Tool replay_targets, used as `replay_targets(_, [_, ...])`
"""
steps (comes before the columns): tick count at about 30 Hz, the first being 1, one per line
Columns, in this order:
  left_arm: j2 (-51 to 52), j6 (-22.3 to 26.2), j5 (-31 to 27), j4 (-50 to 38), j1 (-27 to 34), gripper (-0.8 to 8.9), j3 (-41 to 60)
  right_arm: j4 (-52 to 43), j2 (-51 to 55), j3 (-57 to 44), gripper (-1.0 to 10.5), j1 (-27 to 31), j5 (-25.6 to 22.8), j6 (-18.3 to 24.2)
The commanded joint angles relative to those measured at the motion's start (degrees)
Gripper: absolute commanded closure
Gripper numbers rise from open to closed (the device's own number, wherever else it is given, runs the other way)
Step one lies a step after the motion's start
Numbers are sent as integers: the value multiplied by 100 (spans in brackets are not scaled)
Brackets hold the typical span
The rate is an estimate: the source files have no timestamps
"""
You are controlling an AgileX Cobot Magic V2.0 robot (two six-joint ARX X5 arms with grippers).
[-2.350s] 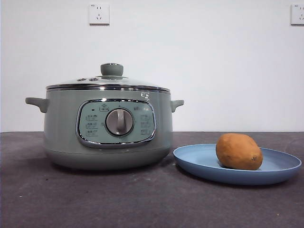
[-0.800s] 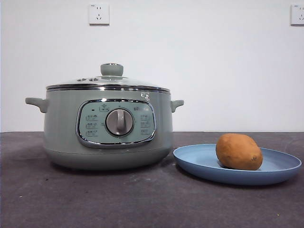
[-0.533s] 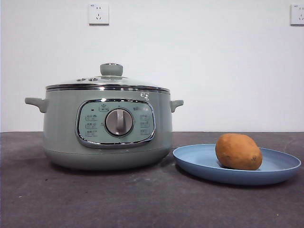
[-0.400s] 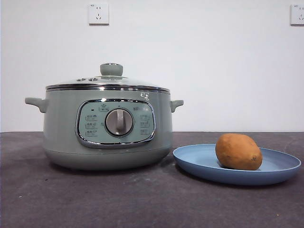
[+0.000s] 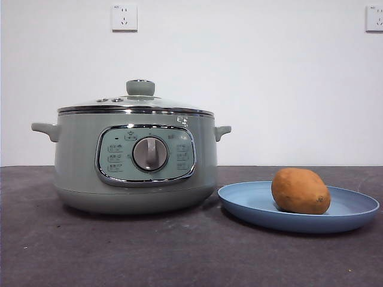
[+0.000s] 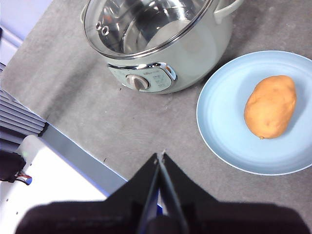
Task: Take the potato out from the steamer,put the potato on the plate,close the lid
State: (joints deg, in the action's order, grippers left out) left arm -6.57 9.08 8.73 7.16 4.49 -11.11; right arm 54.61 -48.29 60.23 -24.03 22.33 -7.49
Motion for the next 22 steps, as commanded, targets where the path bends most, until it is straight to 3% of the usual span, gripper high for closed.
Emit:
replay_targets(1, [173, -48, -173, -74, 26, 818, 332, -11, 7, 11, 946, -2, -15, 48])
replay_targets(9, [623, -52, -431, -111, 31, 818, 1082, -9, 7, 11, 946, -2, -15, 48])
replay_targets(22, [649, -50, -411, 297, 35, 818, 1097, -11, 7, 11, 946, -2, -15, 48])
